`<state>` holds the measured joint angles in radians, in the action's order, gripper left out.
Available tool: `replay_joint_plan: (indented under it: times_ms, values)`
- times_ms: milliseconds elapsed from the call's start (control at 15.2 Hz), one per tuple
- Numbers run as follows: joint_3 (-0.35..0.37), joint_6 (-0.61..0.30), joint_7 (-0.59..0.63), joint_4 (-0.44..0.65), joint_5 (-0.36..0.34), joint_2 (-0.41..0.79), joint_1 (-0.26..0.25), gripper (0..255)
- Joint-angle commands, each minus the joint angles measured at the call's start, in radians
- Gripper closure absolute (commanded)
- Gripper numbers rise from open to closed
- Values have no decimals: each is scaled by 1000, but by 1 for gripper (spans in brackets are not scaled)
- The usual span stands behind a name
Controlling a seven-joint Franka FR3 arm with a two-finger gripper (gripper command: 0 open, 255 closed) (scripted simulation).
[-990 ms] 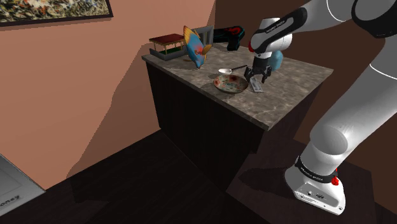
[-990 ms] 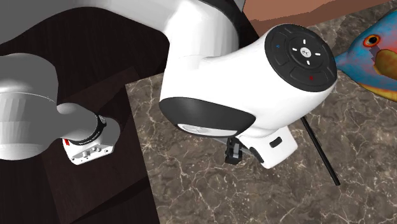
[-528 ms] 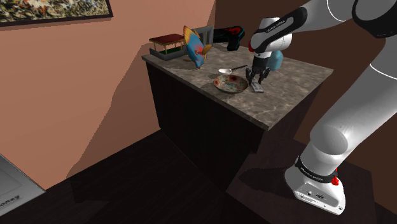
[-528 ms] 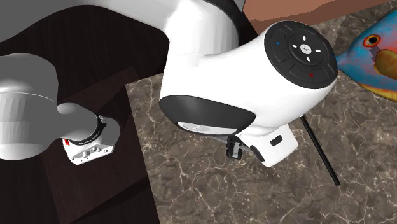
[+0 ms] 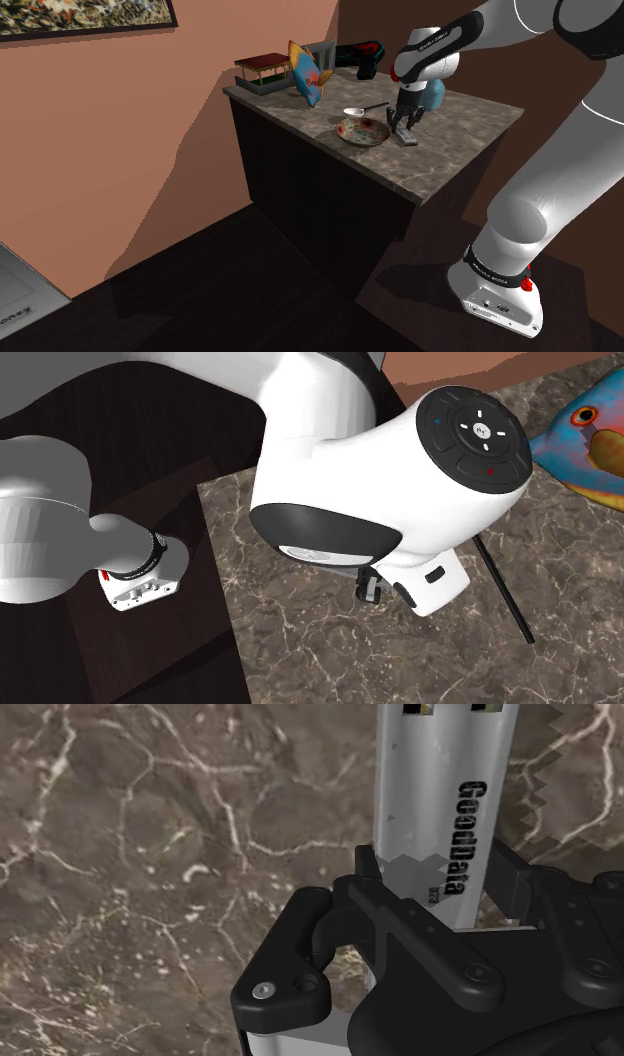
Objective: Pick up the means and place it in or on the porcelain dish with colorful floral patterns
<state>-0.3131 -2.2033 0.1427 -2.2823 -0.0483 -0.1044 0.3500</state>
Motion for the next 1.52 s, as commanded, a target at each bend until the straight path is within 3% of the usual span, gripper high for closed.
replay_joint_plan:
  times_ms: [0, 1452]
  values:
    - [0, 14, 2, 3, -3, -4, 1, 255]
    - [16, 310, 17, 211, -22, -95, -2, 255]
